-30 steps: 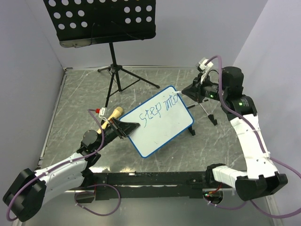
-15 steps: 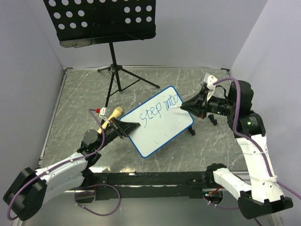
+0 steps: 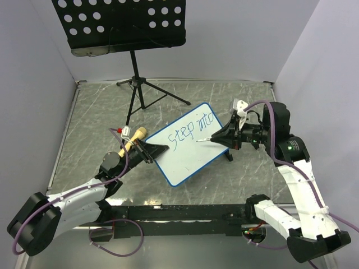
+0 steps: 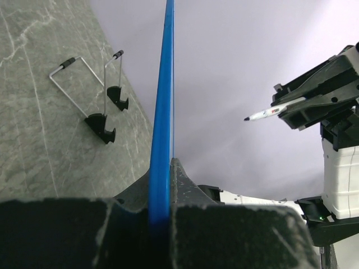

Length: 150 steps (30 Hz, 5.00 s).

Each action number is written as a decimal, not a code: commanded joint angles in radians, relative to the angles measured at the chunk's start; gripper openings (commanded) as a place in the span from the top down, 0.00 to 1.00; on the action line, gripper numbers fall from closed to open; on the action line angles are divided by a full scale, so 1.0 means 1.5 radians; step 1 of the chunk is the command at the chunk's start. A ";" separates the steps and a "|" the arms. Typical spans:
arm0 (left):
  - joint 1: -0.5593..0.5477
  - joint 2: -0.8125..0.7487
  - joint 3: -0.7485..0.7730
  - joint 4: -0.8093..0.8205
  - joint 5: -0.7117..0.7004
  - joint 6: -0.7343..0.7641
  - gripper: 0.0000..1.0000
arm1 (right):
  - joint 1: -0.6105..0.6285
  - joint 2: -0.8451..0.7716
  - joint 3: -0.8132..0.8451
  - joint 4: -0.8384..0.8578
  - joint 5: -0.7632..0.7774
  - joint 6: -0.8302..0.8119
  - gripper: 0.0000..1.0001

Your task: Write a sentence on the whiteboard

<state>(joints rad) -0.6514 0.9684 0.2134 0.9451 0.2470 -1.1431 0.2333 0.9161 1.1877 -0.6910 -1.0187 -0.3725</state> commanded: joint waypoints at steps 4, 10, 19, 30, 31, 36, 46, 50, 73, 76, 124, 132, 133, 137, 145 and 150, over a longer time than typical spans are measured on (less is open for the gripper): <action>-0.001 0.001 0.044 0.141 0.002 -0.027 0.99 | 0.033 -0.015 -0.015 0.007 0.006 -0.023 1.00; -0.003 0.003 0.045 0.141 0.001 -0.027 0.99 | 0.040 -0.019 -0.023 0.012 0.008 -0.021 1.00; -0.012 0.005 0.051 0.130 -0.006 -0.020 0.99 | 0.040 -0.025 -0.035 0.016 0.001 -0.019 1.00; -0.028 0.022 0.066 0.133 -0.021 -0.019 0.99 | 0.050 -0.023 -0.029 0.010 0.009 -0.023 1.00; -0.030 0.024 0.068 0.132 -0.027 -0.019 0.99 | 0.053 -0.023 -0.028 0.009 0.011 -0.024 1.00; -0.037 0.039 0.087 0.131 -0.040 -0.017 0.99 | 0.092 -0.014 -0.005 -0.007 0.062 -0.039 1.00; -0.048 0.063 0.126 0.122 -0.074 -0.012 0.99 | 0.184 0.009 0.036 -0.021 0.156 -0.050 1.00; -0.053 0.066 0.128 0.120 -0.077 -0.010 0.99 | 0.191 0.009 0.034 -0.016 0.168 -0.047 1.00; -0.059 0.066 0.134 0.113 -0.094 -0.014 0.99 | 0.205 0.031 0.063 -0.009 0.256 -0.031 1.00; -0.064 0.065 0.138 0.106 -0.098 -0.012 0.99 | 0.211 0.035 0.067 -0.008 0.253 -0.032 1.00; -0.084 0.049 0.161 0.072 -0.152 -0.008 0.99 | 0.258 0.055 0.011 -0.040 0.307 -0.066 1.00; -0.084 0.029 0.158 0.058 -0.159 -0.003 0.99 | 0.247 0.048 0.002 -0.058 0.297 -0.079 1.00; -0.083 0.028 0.160 0.056 -0.159 -0.002 0.99 | 0.247 0.049 0.002 -0.066 0.295 -0.081 1.00; -0.083 0.023 0.162 0.054 -0.163 0.002 0.99 | 0.249 0.049 -0.002 -0.078 0.271 -0.090 1.00; -0.083 0.031 0.166 0.055 -0.163 0.003 0.99 | 0.267 0.066 0.009 -0.097 0.218 -0.108 1.00; -0.083 0.047 0.166 0.066 -0.157 -0.002 0.99 | 0.275 0.091 0.030 -0.073 0.193 -0.087 1.00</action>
<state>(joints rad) -0.7731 1.0534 0.3939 0.8597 0.0105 -1.1149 0.6353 1.0260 1.1919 -0.8234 -0.6792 -0.5129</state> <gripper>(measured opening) 0.062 0.184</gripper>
